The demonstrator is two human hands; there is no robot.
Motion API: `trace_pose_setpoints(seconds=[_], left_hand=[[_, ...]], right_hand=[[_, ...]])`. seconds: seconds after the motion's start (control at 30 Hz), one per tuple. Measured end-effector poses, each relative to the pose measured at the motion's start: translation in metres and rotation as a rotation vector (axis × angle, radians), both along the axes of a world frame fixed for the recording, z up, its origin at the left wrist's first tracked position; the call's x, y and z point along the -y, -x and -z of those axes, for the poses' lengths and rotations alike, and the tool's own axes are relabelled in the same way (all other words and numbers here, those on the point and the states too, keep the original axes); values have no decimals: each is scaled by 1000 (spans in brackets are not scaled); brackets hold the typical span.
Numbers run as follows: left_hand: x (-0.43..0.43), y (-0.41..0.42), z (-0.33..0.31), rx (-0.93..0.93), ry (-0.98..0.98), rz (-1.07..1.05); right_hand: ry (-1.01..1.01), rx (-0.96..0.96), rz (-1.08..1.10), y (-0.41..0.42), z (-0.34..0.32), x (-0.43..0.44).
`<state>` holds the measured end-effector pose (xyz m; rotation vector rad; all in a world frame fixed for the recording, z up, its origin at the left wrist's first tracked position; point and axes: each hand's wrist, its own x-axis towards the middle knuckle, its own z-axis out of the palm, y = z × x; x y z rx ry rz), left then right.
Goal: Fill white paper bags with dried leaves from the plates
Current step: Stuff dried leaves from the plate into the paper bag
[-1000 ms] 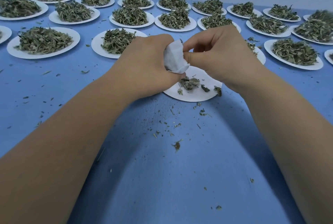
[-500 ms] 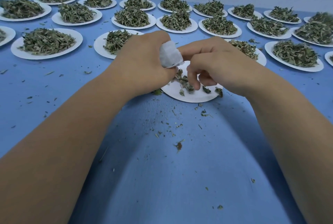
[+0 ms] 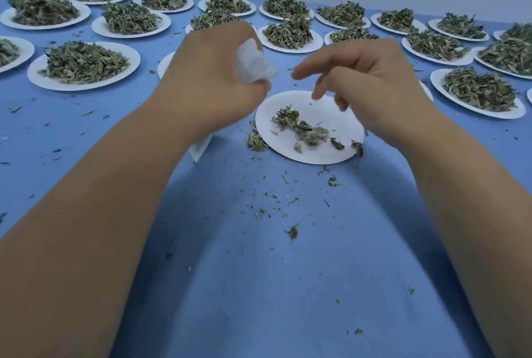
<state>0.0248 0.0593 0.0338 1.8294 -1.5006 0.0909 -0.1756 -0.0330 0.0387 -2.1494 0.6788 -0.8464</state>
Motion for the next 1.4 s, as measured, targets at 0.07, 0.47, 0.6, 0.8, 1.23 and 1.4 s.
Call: trace_pose_setpoints(seconds=[0.07, 0.47, 0.6, 0.8, 1.23, 1.4], left_hand=[[0, -6, -1, -34, 30, -10], [7, -15, 11, 14, -146, -77], [8, -14, 11, -10, -130, -96], [9, -17, 11, -11, -141, -86], [8, -12, 12, 18, -136, -74], [7, -4, 13, 71, -155, -39]], right_hand=[[118, -210, 24, 2, 6, 5], [466, -583, -110, -30, 32, -18], [591, -624, -156, -43, 30, -27], [589, -699, -297, -45, 26, -25], [471, -305, -160, -42, 31, -24], [391, -294, 35, -12, 13, -2]])
